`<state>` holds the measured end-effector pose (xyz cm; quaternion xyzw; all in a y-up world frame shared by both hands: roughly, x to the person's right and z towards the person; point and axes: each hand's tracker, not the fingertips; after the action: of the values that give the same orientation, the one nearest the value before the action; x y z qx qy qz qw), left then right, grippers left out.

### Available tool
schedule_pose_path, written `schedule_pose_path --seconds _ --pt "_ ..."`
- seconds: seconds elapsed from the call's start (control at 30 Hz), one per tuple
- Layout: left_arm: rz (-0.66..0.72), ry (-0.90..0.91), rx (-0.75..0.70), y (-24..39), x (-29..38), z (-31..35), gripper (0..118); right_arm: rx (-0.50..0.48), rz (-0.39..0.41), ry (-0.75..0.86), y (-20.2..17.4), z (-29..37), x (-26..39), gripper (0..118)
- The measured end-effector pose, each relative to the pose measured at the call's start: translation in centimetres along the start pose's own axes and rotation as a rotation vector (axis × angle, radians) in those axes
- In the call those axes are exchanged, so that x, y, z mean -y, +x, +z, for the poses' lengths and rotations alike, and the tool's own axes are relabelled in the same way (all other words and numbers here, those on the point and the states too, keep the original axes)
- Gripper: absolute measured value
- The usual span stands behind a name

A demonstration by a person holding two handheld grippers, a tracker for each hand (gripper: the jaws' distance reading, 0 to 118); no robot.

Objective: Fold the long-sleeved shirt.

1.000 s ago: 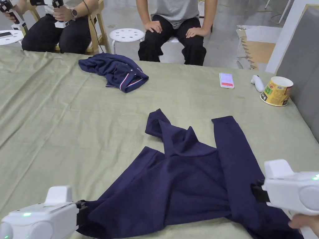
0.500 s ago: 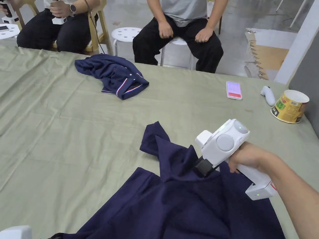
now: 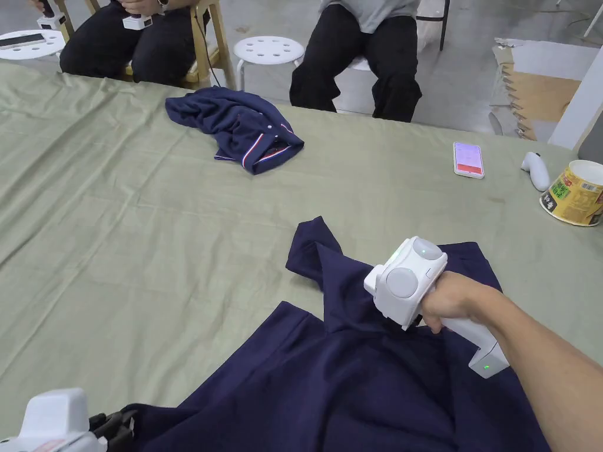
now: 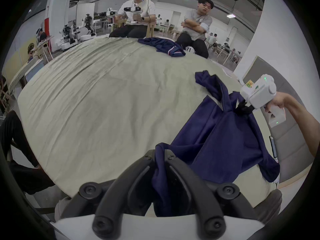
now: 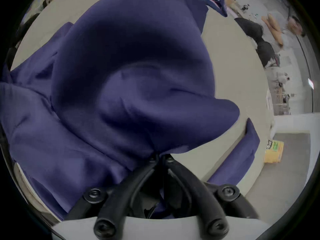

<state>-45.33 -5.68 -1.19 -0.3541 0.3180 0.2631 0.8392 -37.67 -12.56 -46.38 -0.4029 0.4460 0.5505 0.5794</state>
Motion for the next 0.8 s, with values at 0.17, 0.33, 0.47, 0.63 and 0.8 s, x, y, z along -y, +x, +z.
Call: schedule_pose_path --seconds 0.17,0.33,0.47,0.63,0.8 --pt "-0.013 0.067 0.032 -0.1 -1.4 1.9 13 -0.042 -0.264 0.191 2.4 5.0 3.9 0" --pt "-0.070 0.124 0.058 0.2 -4.6 2.9 13 -0.011 -0.347 0.365 4.3 13.4 8.5 0" --pt "-0.121 0.259 0.076 1.0 -9.9 4.8 13 0.025 -0.458 0.527 6.2 20.3 12.6 0" --pt "-0.188 0.424 0.100 3.8 -19.4 7.6 13 0.131 -0.559 0.700 8.8 28.0 16.3 0" --pt "-0.198 0.505 0.186 7.5 -30.5 11.2 13 0.253 -0.620 0.817 12.0 36.3 17.4 0"
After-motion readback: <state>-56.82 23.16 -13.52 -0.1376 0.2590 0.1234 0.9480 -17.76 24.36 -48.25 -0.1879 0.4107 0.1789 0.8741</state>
